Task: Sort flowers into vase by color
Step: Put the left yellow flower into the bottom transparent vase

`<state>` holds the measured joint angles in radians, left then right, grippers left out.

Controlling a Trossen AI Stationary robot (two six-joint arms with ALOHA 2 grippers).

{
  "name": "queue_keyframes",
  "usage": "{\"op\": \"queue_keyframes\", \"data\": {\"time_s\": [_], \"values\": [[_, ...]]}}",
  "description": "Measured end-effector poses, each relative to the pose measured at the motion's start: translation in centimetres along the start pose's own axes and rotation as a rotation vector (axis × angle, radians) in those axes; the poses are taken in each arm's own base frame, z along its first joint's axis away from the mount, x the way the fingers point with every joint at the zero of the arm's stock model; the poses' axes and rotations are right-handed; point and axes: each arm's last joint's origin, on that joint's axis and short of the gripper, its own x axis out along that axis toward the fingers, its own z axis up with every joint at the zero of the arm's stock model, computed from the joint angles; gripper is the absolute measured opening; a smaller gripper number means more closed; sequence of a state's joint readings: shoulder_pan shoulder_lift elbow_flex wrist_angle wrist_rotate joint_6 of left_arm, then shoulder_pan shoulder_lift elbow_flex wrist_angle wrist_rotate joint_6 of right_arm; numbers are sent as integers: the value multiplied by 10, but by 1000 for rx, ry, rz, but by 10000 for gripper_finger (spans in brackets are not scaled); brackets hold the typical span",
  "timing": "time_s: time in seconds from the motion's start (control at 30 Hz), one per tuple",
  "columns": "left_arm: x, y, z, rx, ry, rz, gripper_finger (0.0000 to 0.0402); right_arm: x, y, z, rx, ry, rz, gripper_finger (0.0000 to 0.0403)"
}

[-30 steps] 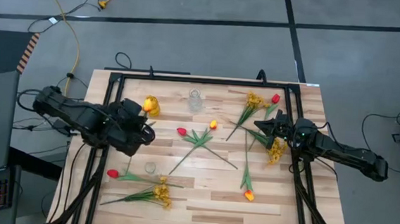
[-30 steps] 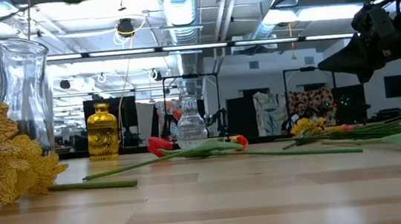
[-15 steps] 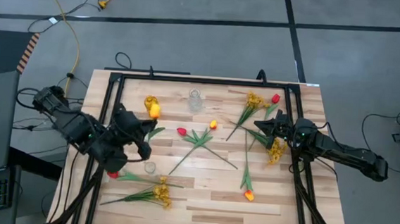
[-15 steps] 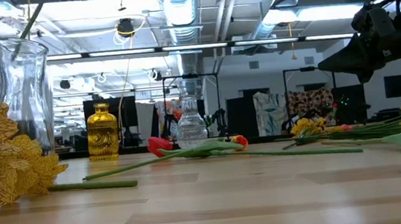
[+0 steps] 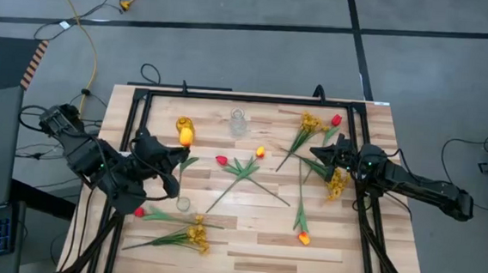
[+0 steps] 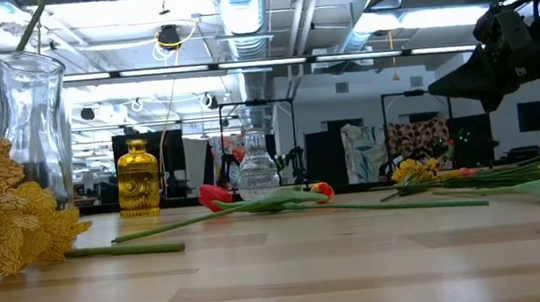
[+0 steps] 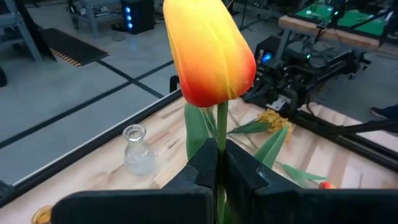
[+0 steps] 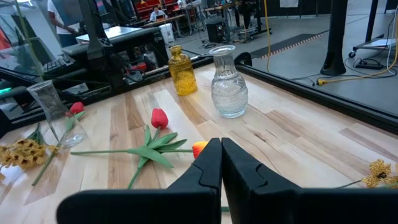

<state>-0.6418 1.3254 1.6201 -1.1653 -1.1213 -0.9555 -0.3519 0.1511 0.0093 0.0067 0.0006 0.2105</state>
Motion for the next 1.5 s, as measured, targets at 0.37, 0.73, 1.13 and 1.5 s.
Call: {"op": "queue_keyframes", "data": {"time_s": [0.37, 0.73, 1.13, 1.5], "values": [[5, -14, -3, 43, -3, -14, 0, 0, 0, 0, 0, 0, 0, 36], [23, -43, -29, 92, 21, 32, 0, 0, 0, 0, 0, 0, 0, 36], [10, -46, -47, 64, -31, 70, 0, 0, 0, 0, 0, 0, 0, 36], [2, -42, -87, 61, -112, 74, 0, 0, 0, 0, 0, 0, 0, 36]]}}
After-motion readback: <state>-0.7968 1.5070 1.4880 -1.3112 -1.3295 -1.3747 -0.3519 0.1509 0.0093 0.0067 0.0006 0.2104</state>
